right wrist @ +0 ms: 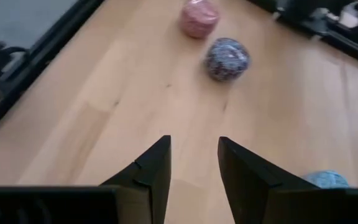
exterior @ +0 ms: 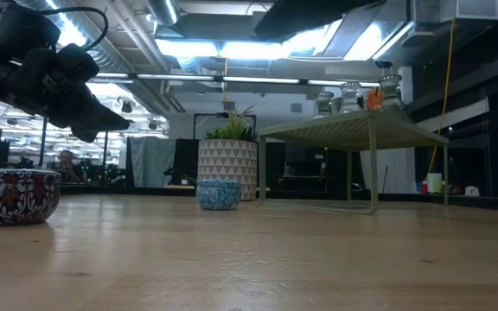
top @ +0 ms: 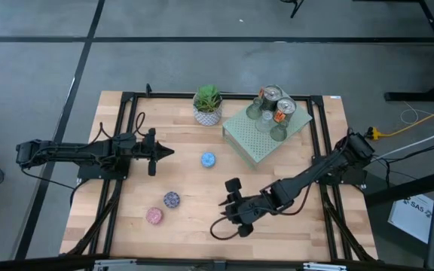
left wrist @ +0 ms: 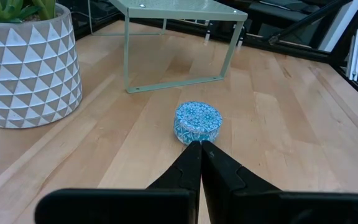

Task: Pick & Place candle stick holders
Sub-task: Put the blue scented candle on the shelf

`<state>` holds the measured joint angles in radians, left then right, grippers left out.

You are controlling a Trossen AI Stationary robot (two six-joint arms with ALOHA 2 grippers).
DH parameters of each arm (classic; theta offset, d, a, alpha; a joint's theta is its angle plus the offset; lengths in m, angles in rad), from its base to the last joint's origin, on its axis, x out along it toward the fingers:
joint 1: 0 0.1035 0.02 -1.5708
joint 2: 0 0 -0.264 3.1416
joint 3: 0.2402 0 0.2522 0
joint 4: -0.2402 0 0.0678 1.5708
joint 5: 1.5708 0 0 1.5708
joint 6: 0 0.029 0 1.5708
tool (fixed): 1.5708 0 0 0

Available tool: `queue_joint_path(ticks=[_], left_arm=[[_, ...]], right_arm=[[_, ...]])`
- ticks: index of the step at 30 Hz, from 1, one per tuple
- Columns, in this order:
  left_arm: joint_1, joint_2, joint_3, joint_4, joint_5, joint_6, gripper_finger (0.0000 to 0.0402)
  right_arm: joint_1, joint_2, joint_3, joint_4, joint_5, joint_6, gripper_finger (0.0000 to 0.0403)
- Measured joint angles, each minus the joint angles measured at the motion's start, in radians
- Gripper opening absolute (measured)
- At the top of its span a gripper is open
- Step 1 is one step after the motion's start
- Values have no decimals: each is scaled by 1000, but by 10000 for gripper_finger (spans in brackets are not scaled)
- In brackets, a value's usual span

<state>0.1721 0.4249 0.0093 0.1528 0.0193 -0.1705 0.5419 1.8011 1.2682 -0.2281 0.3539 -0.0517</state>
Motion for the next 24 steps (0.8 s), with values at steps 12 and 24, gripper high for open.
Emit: queue_joint_path(ticks=[12,24], left_arm=[[0,0,0,0,0,0,6],[0,0,0,0,0,0,8]], right_arm=[[-58,0,0,33,12,53,201],[-65,0,0,-54,12,213,331]])
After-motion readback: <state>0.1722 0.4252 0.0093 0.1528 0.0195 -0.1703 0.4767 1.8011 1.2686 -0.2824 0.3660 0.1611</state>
